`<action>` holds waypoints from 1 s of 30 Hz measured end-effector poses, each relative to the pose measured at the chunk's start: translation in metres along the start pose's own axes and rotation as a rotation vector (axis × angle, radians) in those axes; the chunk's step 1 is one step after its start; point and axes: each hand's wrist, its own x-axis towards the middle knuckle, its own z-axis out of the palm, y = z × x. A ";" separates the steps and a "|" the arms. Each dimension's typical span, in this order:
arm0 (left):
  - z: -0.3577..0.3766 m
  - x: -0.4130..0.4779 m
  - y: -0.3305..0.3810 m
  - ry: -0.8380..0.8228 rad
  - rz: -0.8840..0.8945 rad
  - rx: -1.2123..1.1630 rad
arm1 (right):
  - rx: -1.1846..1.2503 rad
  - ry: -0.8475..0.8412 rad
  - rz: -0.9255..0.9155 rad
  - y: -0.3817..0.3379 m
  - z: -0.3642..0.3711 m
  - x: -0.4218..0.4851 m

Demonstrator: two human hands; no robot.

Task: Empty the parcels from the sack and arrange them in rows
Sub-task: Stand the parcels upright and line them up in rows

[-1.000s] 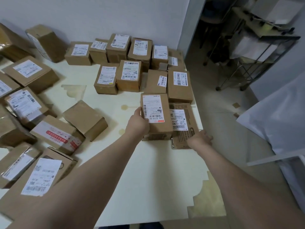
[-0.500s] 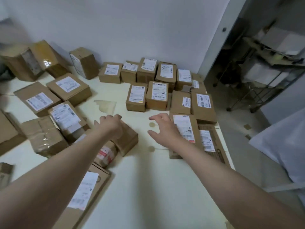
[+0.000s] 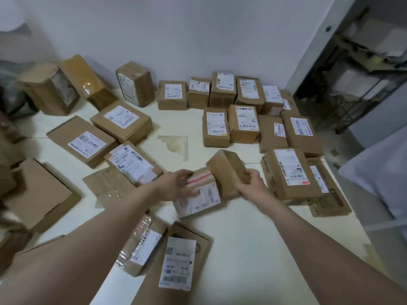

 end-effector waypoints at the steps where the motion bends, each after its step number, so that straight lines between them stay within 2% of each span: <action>1: 0.001 0.002 0.002 -0.008 -0.023 -0.191 | 0.174 0.035 0.081 0.002 -0.006 -0.001; 3: 0.009 0.008 0.005 0.008 -0.085 -0.457 | 0.478 0.062 0.180 0.002 -0.016 -0.005; 6: 0.025 0.022 0.009 0.035 -0.150 -0.734 | 0.783 0.056 0.250 0.003 -0.024 -0.012; 9: 0.034 0.031 0.019 0.062 -0.166 -0.871 | 1.002 0.032 0.289 0.005 -0.023 -0.017; 11: 0.039 0.038 0.022 0.090 -0.173 -0.903 | 0.930 0.076 0.353 0.012 -0.015 -0.016; 13: 0.045 0.045 0.022 0.133 -0.202 -0.893 | 0.691 0.181 0.404 0.017 -0.008 -0.016; 16: 0.052 0.052 0.024 0.194 -0.241 -0.886 | 0.444 0.299 0.297 0.020 -0.003 -0.015; 20: 0.063 0.056 0.034 0.092 -0.249 -0.837 | 0.054 0.124 0.187 0.015 0.007 -0.008; 22: 0.065 0.056 0.037 0.127 -0.255 -0.845 | 0.144 0.231 0.169 0.015 0.009 -0.001; 24: 0.061 0.059 0.034 0.273 -0.295 -0.888 | 0.342 0.342 0.198 0.020 0.004 0.006; 25: 0.057 0.060 0.031 0.335 -0.302 -0.905 | 0.368 0.366 0.186 0.021 0.001 0.005; 28: 0.050 0.062 0.025 0.328 -0.281 -0.854 | 0.186 0.371 0.035 0.017 -0.001 0.000; 30: 0.053 0.064 0.024 0.239 -0.296 -0.820 | 0.049 0.239 -0.042 0.008 0.005 0.000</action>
